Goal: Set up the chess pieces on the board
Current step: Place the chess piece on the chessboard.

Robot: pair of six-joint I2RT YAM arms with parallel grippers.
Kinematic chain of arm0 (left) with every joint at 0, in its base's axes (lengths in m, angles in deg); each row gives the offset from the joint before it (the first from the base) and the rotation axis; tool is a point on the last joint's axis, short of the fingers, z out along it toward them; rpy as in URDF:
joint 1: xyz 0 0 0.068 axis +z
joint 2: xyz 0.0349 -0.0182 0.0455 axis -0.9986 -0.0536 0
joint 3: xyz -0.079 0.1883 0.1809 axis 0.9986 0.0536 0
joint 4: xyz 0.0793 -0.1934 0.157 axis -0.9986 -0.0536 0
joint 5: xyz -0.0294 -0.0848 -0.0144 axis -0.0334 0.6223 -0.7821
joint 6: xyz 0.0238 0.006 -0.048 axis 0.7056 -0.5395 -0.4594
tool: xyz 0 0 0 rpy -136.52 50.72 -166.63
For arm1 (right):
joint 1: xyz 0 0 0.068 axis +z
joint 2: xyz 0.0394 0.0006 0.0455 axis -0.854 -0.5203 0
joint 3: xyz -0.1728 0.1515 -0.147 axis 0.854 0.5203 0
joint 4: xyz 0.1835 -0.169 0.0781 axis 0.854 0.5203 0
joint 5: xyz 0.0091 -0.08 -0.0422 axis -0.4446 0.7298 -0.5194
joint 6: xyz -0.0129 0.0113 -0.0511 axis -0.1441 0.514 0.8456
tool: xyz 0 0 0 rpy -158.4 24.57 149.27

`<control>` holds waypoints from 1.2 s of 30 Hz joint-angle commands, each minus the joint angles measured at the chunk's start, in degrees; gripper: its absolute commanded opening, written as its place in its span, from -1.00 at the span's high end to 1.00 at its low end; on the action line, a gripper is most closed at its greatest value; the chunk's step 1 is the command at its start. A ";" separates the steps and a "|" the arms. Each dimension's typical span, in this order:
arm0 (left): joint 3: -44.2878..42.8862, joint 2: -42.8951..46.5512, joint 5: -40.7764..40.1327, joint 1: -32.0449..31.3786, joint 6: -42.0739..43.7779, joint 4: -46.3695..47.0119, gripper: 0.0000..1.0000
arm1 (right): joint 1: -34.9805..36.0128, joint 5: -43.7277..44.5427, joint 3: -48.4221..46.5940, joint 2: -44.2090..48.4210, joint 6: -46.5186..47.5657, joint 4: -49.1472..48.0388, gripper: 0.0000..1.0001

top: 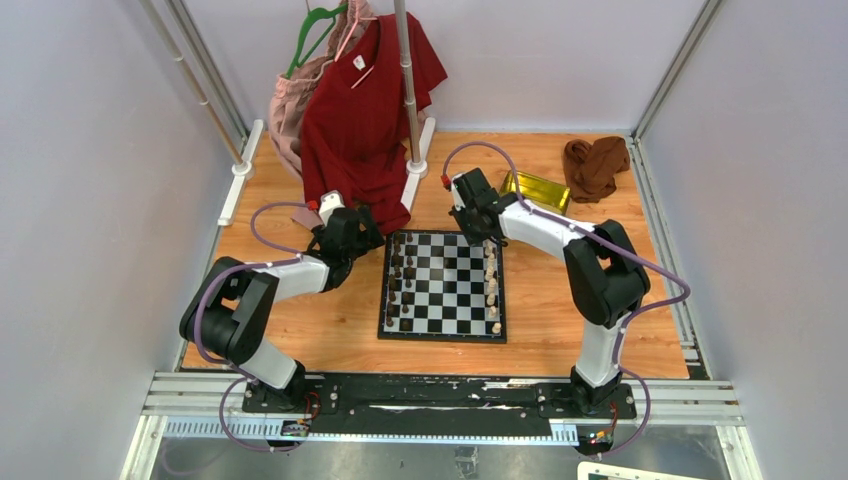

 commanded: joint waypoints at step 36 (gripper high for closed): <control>0.96 -1.61 -0.75 0.46 -0.11 2.62 -1.00 | -2.37 1.70 0.48 -2.57 -1.57 -1.01 0.86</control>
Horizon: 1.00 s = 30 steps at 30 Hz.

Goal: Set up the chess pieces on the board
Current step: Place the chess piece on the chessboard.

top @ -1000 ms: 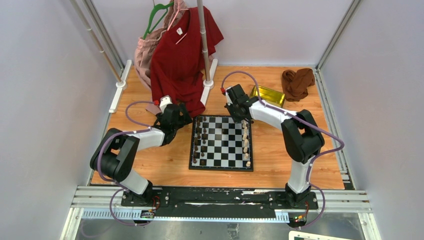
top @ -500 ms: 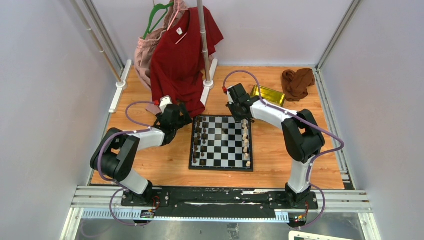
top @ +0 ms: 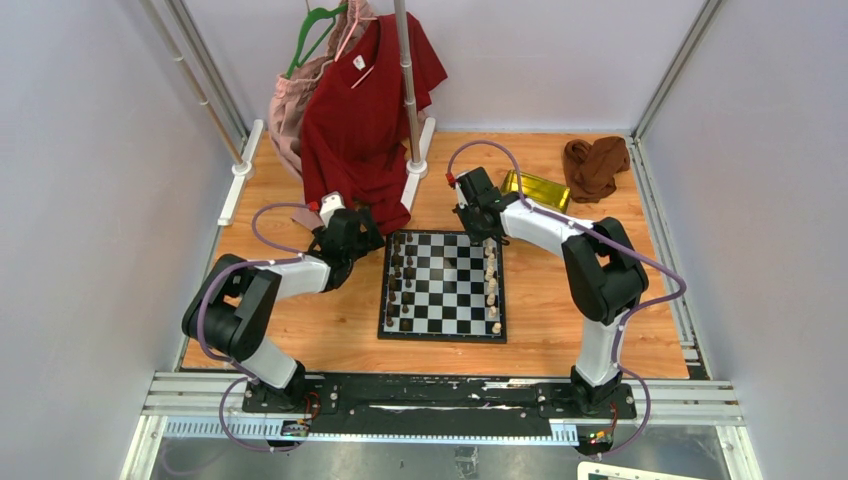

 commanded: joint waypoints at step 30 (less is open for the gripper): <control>0.82 2.10 -1.12 0.46 0.35 2.02 -1.00 | -2.63 3.33 -7.90 7.19 0.47 3.69 0.32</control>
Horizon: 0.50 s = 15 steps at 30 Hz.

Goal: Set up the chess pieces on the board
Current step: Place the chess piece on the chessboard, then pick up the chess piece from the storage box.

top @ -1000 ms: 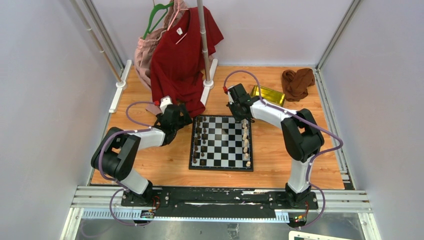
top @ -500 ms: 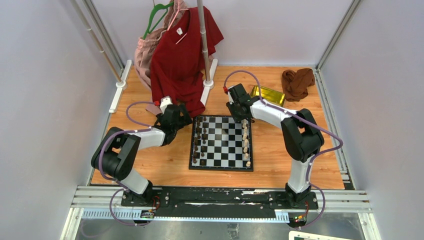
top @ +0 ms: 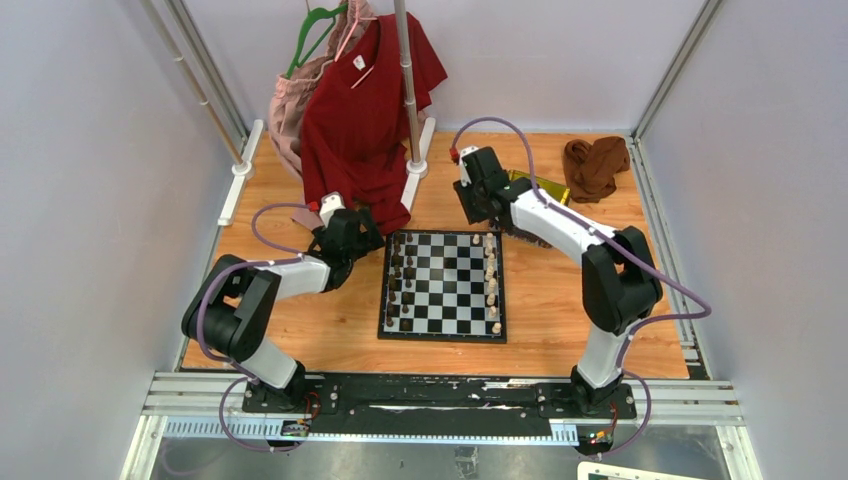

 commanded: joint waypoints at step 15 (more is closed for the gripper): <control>0.41 1.63 -1.26 0.46 0.57 2.03 -1.00 | -16.06 2.69 -8.29 -2.79 -0.76 2.23 0.31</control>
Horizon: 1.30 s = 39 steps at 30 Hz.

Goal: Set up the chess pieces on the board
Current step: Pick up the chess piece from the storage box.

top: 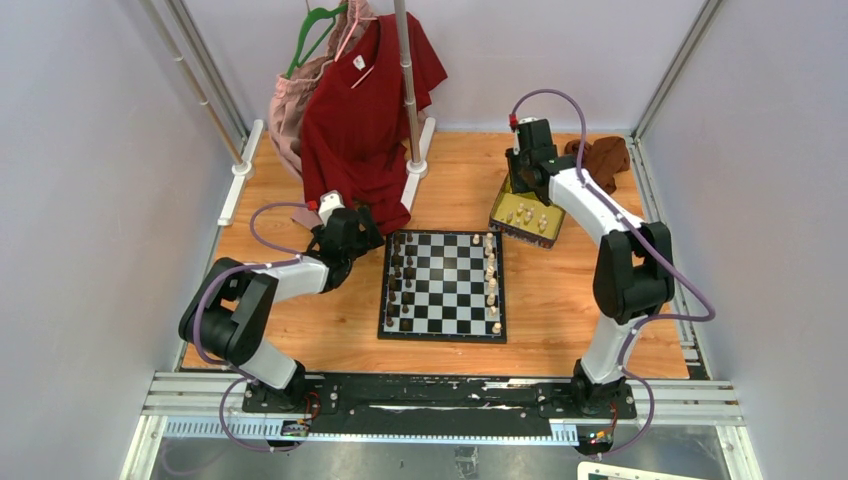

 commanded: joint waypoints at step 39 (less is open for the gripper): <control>-0.40 -3.37 -1.50 0.46 0.22 2.09 -1.00 | -6.14 -5.13 -1.75 -11.49 -1.33 -2.72 1.00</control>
